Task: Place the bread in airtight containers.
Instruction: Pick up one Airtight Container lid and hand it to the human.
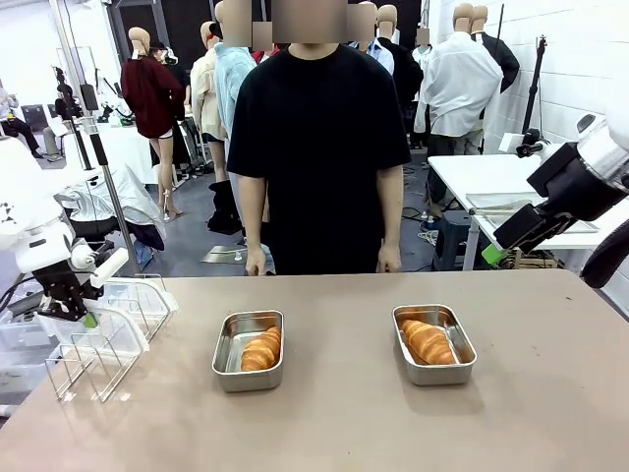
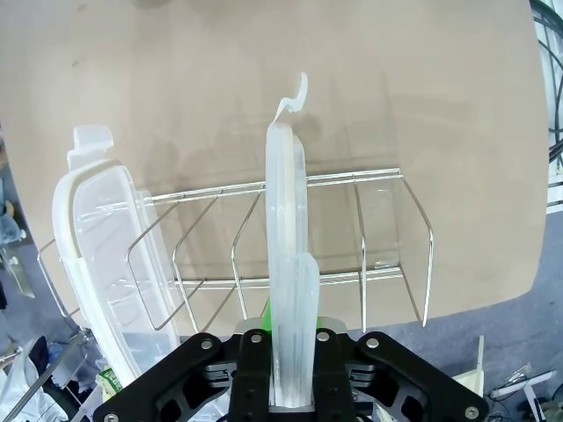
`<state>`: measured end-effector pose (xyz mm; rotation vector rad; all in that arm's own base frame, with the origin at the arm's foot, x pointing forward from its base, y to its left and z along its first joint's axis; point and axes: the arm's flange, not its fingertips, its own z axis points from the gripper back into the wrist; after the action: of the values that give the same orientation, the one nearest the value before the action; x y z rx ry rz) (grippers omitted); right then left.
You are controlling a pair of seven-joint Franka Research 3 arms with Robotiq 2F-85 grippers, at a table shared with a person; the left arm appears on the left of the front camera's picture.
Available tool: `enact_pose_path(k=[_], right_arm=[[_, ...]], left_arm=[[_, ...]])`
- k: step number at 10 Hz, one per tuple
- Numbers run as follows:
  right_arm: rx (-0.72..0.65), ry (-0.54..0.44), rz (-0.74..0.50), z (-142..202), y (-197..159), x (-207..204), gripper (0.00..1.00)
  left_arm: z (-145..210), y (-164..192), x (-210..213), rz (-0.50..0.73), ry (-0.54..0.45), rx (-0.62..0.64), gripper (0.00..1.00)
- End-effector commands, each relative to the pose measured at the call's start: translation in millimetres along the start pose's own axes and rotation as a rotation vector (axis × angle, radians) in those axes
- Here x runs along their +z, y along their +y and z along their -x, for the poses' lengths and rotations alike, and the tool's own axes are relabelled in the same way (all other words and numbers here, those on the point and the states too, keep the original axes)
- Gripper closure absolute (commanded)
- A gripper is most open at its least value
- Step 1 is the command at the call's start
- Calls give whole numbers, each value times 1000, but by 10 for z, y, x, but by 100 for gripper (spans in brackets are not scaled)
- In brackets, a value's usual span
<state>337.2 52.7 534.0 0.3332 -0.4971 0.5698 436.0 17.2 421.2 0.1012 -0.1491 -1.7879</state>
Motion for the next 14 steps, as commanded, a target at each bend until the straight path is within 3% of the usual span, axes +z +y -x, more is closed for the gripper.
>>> enact_pose_path(k=[1, 4, 8, 11, 14], right_arm=[[-3, -2, -12, -1, 5, -12, 0], [-3, -2, -12, -1, 5, -12, 0], [-3, -2, -12, -1, 5, -12, 0], [-3, -2, -12, -1, 5, -12, 0], [-3, -2, -12, -1, 5, -12, 0]], left_arm=[[38, 31, 6, 50, -10, 27, 100], [25, 22, 70, 57, -1, 19, 100], [-44, -212, 704, -30, -30, -58, 100], [-92, -457, 1299, -199, -50, -177, 100], [-437, -602, 1773, -424, -141, -409, 100]])
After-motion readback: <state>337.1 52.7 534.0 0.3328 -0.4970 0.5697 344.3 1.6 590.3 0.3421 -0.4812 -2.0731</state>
